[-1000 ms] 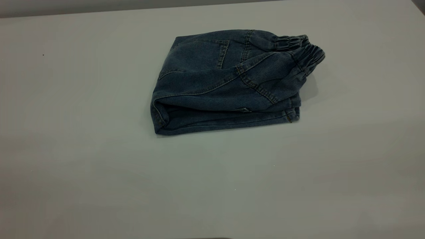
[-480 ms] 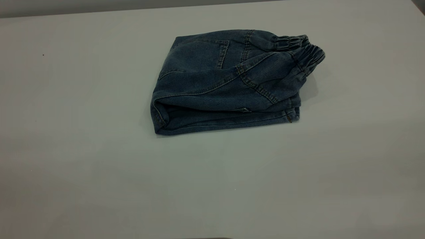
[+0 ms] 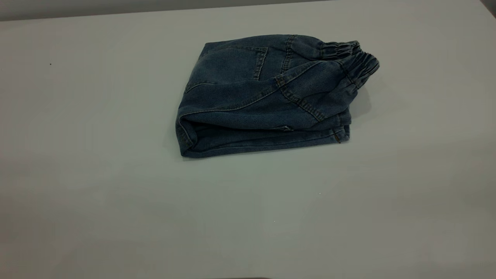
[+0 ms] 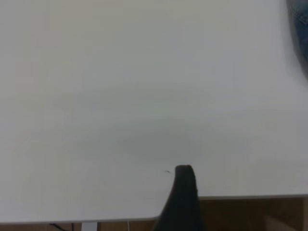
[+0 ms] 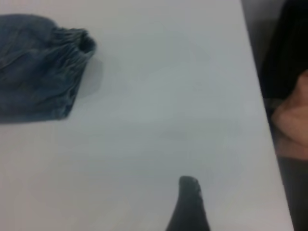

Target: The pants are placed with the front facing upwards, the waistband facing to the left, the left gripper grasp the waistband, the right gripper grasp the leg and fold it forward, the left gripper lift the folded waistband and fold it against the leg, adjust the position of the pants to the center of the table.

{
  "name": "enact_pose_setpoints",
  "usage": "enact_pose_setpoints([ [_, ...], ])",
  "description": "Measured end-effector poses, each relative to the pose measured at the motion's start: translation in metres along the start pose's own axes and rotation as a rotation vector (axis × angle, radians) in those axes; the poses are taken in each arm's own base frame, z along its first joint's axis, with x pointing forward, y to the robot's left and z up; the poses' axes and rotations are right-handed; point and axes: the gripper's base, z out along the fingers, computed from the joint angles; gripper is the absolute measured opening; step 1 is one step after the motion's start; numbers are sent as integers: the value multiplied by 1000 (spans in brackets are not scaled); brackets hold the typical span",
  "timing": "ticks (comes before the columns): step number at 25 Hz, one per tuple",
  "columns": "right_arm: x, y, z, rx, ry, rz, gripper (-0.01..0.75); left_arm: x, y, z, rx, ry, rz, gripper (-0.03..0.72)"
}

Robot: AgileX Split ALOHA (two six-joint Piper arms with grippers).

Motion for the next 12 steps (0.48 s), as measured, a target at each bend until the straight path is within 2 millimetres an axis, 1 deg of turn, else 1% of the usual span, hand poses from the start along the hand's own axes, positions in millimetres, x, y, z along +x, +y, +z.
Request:
enact_pose_setpoints([
  [12,0,-1,0,12,-4,9,477,0,0,0,0,0,0,582],
])
